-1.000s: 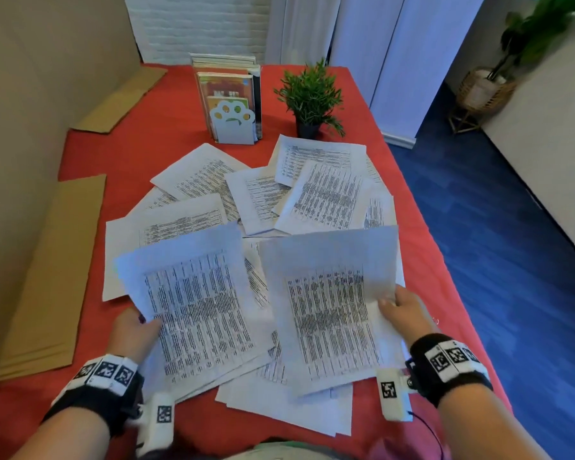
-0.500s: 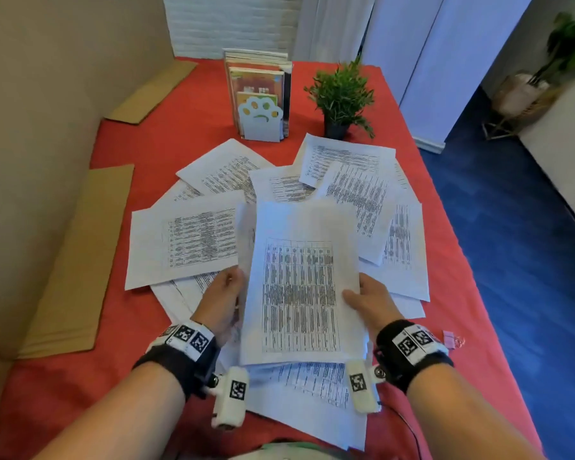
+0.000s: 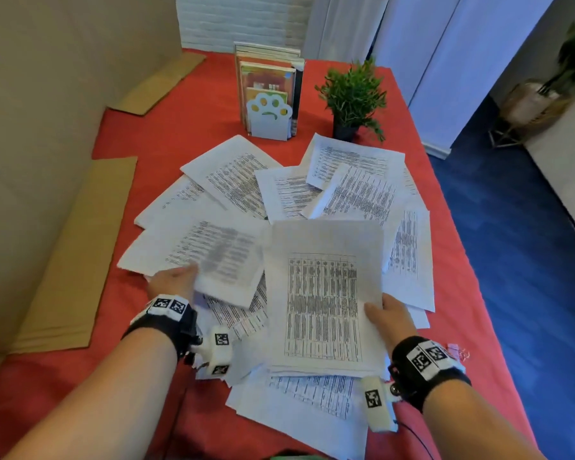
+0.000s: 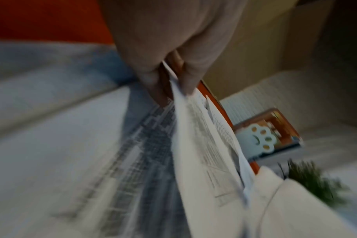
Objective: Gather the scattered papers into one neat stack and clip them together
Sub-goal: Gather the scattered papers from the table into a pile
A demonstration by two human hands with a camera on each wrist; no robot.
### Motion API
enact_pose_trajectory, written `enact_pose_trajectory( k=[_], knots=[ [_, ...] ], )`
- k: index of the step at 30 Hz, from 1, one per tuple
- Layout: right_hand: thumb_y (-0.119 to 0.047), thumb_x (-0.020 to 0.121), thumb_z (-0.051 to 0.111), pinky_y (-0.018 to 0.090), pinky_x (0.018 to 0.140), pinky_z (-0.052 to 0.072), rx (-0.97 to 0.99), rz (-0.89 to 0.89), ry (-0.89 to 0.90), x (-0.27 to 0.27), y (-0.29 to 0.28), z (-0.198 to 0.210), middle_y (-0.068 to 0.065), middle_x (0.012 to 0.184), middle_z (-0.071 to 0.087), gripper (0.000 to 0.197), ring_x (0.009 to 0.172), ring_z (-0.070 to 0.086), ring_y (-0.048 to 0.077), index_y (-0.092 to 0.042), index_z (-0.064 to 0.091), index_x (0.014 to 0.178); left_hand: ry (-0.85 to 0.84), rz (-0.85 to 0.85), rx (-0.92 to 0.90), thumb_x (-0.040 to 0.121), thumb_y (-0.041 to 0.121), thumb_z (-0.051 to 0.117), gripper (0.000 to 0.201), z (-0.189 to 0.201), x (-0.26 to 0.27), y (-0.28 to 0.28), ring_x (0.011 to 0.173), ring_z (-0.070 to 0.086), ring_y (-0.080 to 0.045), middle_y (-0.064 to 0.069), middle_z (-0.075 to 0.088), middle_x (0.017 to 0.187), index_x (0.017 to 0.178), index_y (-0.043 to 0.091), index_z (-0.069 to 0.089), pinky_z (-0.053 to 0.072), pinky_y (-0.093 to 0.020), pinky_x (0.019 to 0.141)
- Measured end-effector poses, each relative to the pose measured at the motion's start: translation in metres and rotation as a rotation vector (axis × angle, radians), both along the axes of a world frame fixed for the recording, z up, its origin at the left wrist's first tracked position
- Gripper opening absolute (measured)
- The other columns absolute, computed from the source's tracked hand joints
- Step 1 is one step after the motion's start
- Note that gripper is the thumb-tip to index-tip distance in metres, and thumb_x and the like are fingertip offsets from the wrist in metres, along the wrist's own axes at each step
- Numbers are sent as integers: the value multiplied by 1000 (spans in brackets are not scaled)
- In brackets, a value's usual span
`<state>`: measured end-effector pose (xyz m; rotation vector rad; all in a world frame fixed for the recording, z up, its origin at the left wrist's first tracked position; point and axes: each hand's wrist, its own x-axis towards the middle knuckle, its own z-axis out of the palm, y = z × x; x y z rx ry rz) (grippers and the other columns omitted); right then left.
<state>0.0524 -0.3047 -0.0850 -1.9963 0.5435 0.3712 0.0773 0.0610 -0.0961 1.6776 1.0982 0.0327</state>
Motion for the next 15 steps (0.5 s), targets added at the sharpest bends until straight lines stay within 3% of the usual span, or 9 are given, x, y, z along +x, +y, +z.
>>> enact_pose_trajectory(
  k=[2, 3, 5, 6, 7, 8, 10, 13, 15],
  knots=[
    [-15, 92, 51, 52, 88, 53, -5, -34, 21, -4, -7, -3, 19, 96, 70, 15, 90, 67, 34, -7, 63, 96, 0, -39, 141, 72, 16, 71, 13, 6, -14, -3, 81, 62, -28, -17, 68, 94, 79, 13, 60, 54, -40, 85],
    [-17, 93, 51, 52, 88, 53, -11, -55, 35, -7, -10, -4, 20, 95, 70, 15, 90, 67, 36, -9, 63, 90, -52, -56, 148, 73, 3, 68, 25, 4, -21, -4, 88, 60, -29, -19, 64, 106, 95, 11, 57, 52, -39, 87],
    [-19, 92, 52, 52, 86, 54, -39, -106, 57, -16, -16, -9, 23, 90, 70, 19, 86, 68, 38, -9, 63, 80, -130, -98, 93, 71, -15, 61, 73, 1, -35, -8, 105, 57, -29, -16, 55, 123, 133, 10, 34, 48, -40, 92],
    [-19, 91, 53, 52, 83, 55, -56, -136, 56, -21, -18, -13, 23, 87, 71, 21, 83, 69, 38, -7, 64, 78, -123, -104, 92, 70, -19, 60, 88, -4, -43, -7, 108, 55, -27, -12, 52, 124, 142, 13, 21, 47, -41, 94],
    [-20, 89, 55, 52, 81, 56, -77, -162, 55, -26, -20, -17, 23, 83, 72, 23, 80, 69, 39, -4, 66, 77, -106, -109, 116, 71, -18, 59, 90, -8, -50, -5, 107, 56, -25, -10, 53, 121, 144, 13, 18, 47, -41, 94],
    [-21, 87, 57, 52, 78, 57, -96, -174, 49, -32, -22, -21, 22, 79, 72, 23, 77, 70, 38, -2, 66, 76, -62, -127, 156, 73, -15, 59, 75, -11, -57, -4, 102, 59, -28, -12, 56, 115, 139, 6, 30, 49, -41, 90],
    [-19, 84, 58, 52, 74, 58, -124, -171, 48, -41, -21, -27, 21, 75, 71, 21, 70, 70, 32, -1, 67, 76, 52, -191, 302, 79, -3, 55, 30, -8, -67, -6, 93, 63, -38, -23, 60, 102, 110, -4, 57, 52, -43, 84],
    [-4, 84, 56, 45, 69, 57, -95, -136, 17, -48, -13, -23, 32, 84, 68, 16, 65, 65, 29, 10, 63, 82, 141, -207, 320, 84, 11, 55, 25, -5, -74, -12, 100, 56, -37, -26, 50, 120, 102, -3, 65, 45, -35, 92],
    [-2, 84, 54, 44, 73, 57, -77, -75, 27, -53, -6, -18, 25, 87, 70, 12, 74, 68, 33, 5, 63, 89, 107, -226, 275, 83, 8, 58, 23, -2, -74, -16, 84, 57, -30, -24, 60, 107, 99, -5, 66, 46, -32, 76]
  ],
)
